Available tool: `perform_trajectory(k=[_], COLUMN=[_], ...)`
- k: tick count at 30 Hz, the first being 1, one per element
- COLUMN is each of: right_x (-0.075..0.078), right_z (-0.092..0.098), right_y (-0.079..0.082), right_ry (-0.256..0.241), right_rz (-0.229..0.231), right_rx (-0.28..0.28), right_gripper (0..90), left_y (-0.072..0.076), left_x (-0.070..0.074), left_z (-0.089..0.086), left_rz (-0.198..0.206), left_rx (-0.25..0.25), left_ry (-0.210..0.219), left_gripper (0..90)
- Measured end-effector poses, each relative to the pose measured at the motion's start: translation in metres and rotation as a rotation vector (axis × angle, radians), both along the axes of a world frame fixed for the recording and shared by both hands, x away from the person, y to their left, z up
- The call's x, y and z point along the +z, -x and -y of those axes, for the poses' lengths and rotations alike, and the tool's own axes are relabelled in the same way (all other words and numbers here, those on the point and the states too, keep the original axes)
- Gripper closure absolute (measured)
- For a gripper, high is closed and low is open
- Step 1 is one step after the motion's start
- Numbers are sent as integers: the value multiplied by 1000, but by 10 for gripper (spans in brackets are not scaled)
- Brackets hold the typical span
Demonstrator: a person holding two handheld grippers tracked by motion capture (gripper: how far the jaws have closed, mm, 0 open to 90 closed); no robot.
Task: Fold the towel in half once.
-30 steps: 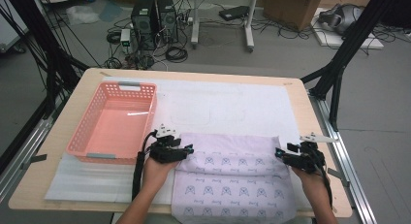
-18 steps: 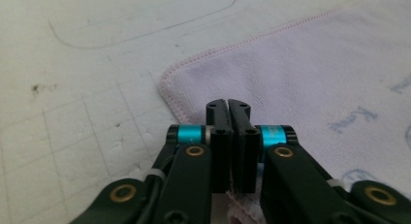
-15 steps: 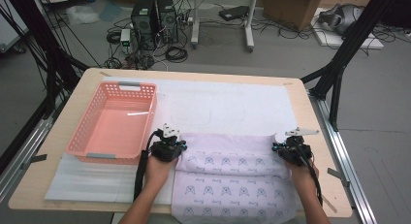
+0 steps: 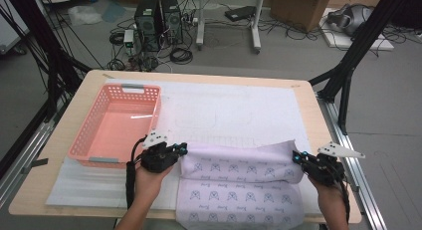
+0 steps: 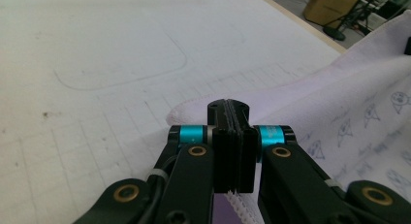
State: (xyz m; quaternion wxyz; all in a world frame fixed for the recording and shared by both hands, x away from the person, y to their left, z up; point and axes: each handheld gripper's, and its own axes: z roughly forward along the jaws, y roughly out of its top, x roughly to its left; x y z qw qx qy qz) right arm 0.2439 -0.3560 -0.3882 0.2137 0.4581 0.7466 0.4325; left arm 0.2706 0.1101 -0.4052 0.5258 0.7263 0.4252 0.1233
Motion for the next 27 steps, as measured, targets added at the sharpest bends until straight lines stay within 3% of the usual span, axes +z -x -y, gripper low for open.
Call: perform_trajectory(k=[6, 11, 13, 14, 15, 16, 17, 21, 22, 25, 27], right_x=[-7, -21, -30, -34, -35, -34, -32, -17, -16, -22, -31], right_z=[2, 1, 1, 1, 2, 5, 7, 14, 15, 13, 8], right_y=[30, 44, 48, 48, 48, 47, 46, 42, 38, 20, 5], right_ry=[6, 23, 40, 55, 61, 36, 20, -38, -30, -2, 44], right_rz=[-6, -110, -144, -162, -165, -164, -148, -37, -22, -57, -104], right_rx=[43, 73, 69, 58, 39, 19, 10, -41, -40, -42, -36], right_gripper=[869, 860, 802, 727, 666, 627, 607, 587, 600, 670, 662], left_y=[28, 41, 42, 42, 39, 37, 36, 24, 19, 6, 1], left_x=[-9, -21, -27, -29, -31, -32, -32, -31, -32, -34, -35], left_z=[-7, -10, -9, -8, -6, -6, -5, -1, 0, 2, 3], left_rz=[-22, -57, -70, -70, -71, -68, -59, -7, -5, -22, -27], left_rx=[-33, -59, -74, -79, -72, -70, -63, -77, -74, -58, -54], left_ry=[14, 5, -18, -20, -20, -21, -21, -23, -22, -28, -31], left_gripper=[885, 883, 882, 845, 744, 603, 551, 451, 446, 438, 438])
